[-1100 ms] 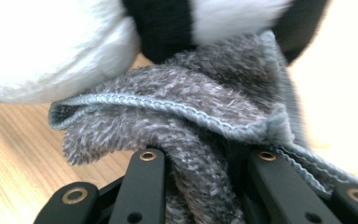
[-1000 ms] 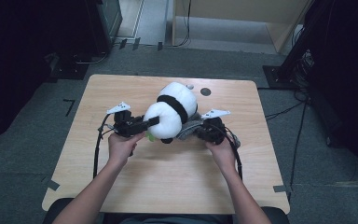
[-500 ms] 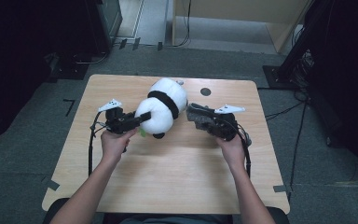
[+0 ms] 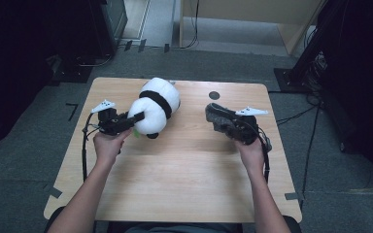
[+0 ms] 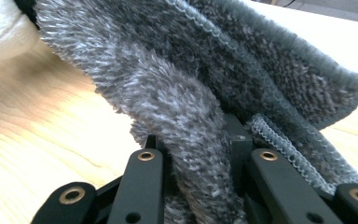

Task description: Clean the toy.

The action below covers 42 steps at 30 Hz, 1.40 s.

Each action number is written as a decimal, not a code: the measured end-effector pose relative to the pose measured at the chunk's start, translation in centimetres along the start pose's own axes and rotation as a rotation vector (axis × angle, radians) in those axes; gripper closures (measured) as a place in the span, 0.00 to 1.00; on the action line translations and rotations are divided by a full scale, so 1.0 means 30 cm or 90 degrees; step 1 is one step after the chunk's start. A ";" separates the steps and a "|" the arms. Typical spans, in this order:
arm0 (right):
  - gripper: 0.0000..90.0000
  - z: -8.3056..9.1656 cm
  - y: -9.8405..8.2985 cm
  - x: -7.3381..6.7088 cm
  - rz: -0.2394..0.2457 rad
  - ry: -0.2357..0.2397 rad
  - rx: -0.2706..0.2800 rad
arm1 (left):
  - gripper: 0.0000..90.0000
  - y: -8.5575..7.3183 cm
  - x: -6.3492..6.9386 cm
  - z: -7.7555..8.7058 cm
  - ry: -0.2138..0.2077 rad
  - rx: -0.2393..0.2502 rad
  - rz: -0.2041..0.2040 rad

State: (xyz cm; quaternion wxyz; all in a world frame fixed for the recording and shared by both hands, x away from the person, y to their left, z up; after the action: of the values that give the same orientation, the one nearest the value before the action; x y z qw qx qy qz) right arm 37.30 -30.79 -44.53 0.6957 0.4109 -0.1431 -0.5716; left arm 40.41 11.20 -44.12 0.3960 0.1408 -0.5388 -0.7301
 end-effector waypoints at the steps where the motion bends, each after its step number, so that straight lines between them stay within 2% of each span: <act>1: 0.83 0.002 0.000 0.007 -0.002 -0.003 0.001 | 0.61 -0.001 -0.006 0.000 0.002 -0.003 -0.003; 8: 0.83 0.001 -0.005 0.046 -0.017 -0.007 -0.003 | 0.61 -0.018 -0.058 0.000 0.036 -0.017 -0.017; 9: 0.83 -0.002 -0.006 0.050 -0.018 -0.007 -0.004 | 0.61 -0.018 -0.058 0.000 0.036 -0.017 -0.017; 10: 0.83 -0.007 -0.009 0.057 -0.017 -0.008 -0.005 | 0.61 -0.026 -0.078 0.004 0.034 -0.009 -0.002; 13: 0.83 -0.022 -0.018 0.079 -0.019 -0.016 -0.012 | 0.60 -0.034 -0.098 0.008 0.033 -0.010 -0.006; 17: 0.83 -0.045 -0.031 0.110 -0.035 -0.017 -0.020 | 0.60 -0.046 -0.134 0.011 0.032 -0.013 0.020; 19: 0.82 -0.056 -0.037 0.117 -0.039 -0.013 -0.024 | 0.59 -0.053 -0.144 0.011 0.035 -0.016 0.019; 21: 0.81 -0.069 -0.043 0.124 -0.037 -0.019 -0.027 | 0.58 -0.059 -0.153 0.009 0.035 -0.022 0.011; 24: 0.80 -0.093 -0.054 0.133 -0.017 -0.030 -0.035 | 0.54 -0.071 -0.173 0.009 0.026 -0.038 0.022; 27: 0.78 -0.117 -0.064 0.143 -0.015 -0.040 -0.051 | 0.52 -0.080 -0.191 0.011 0.024 -0.040 0.032; 30: 0.75 -0.131 -0.070 0.149 -0.012 -0.047 -0.057 | 0.49 -0.085 -0.193 0.008 0.021 -0.044 0.024; 34: 0.73 -0.140 -0.075 0.162 -0.019 -0.045 -0.066 | 0.41 -0.089 -0.192 0.003 0.024 -0.058 -0.004; 38: 0.64 -0.142 -0.077 0.168 -0.026 -0.034 -0.068 | 0.34 -0.090 -0.198 0.003 0.022 -0.059 -0.004; 42: 0.57 -0.152 -0.083 0.170 -0.024 -0.030 -0.084 | 0.26 -0.088 -0.203 0.003 0.025 -0.063 -0.022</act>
State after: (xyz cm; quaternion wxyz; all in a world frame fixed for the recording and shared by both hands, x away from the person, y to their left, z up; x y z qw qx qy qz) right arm 40.23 -33.61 -50.57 0.7067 0.3536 -0.1135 -0.6022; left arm 43.18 15.99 -47.80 0.4002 0.1451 -0.4916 -0.7597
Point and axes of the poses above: each handheld gripper's, and its own axes: z roughly backward along the jaws, y roughly out of its top, x roughly to its right, the point moved 2 cm from there along -z, roughly forward along the jaws, and after that the axes turned 11 degrees about -z, right-handed, at the moved point
